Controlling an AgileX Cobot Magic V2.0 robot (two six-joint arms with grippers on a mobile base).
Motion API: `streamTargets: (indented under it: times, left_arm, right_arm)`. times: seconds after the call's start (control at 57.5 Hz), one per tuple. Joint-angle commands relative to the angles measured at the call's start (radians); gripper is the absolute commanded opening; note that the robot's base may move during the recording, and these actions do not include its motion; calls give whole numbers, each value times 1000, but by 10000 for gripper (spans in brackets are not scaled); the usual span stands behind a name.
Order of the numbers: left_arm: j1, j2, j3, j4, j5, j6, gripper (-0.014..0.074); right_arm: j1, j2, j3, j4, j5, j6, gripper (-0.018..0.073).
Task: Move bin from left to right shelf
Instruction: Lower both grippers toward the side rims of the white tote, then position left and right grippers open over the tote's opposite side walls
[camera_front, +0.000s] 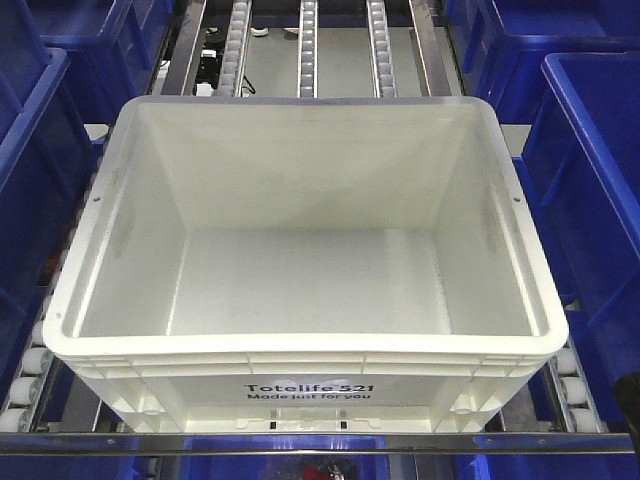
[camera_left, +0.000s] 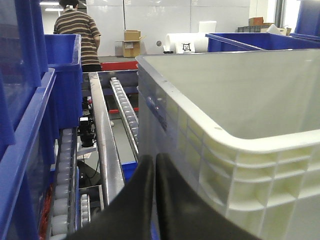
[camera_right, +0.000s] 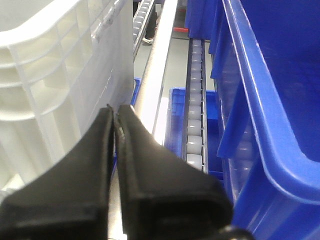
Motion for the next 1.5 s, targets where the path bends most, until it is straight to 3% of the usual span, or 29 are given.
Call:
streamTargets:
  times: [0.0, 0.383, 0.487, 0.557, 0.644, 0.801, 0.922, 1.079, 1.27, 1.479]
  left_arm:
    - [-5, -16, 14, -7, -74, -8, -6]
    - [-5, -16, 14, -5, -77, -6, -6]
    - [-5, -16, 14, 4, -126, 64, -6]
    - [-5, -16, 14, 2, -147, 62, -6]
    - [-5, -16, 12, -11, -206, 38, -6]
    - [-5, -16, -1, -59, -282, -106, -6]
    - [-5, -14, -97, -59, -128, -156, -6]
    - [-5, 51, -337, -56, 162, -152, -6]
    - [-5, 298, -677, -55, 448, -13, -6]
    - [-5, 548, -909, -131, 653, 3, -6]
  right_arm:
    - [-4, -10, 19, -1, -74, 0, -8]
    - [-4, -10, 18, -1, -85, -1, -8]
    - [-4, -10, 18, -1, -102, -1, -8]
    - [-4, -10, 18, 7, -126, 4, -8]
    - [-4, -10, 18, 47, -176, 11, -8]
    - [-4, -10, -4, 184, -294, 40, -8]
    - [-4, -10, -100, 253, -204, 34, -8]
    - [-4, 53, -291, 238, 29, -38, -8]
    - [-4, 287, -560, 222, 314, -49, -8]
    - [-4, 557, -821, 261, 564, -48, -8]
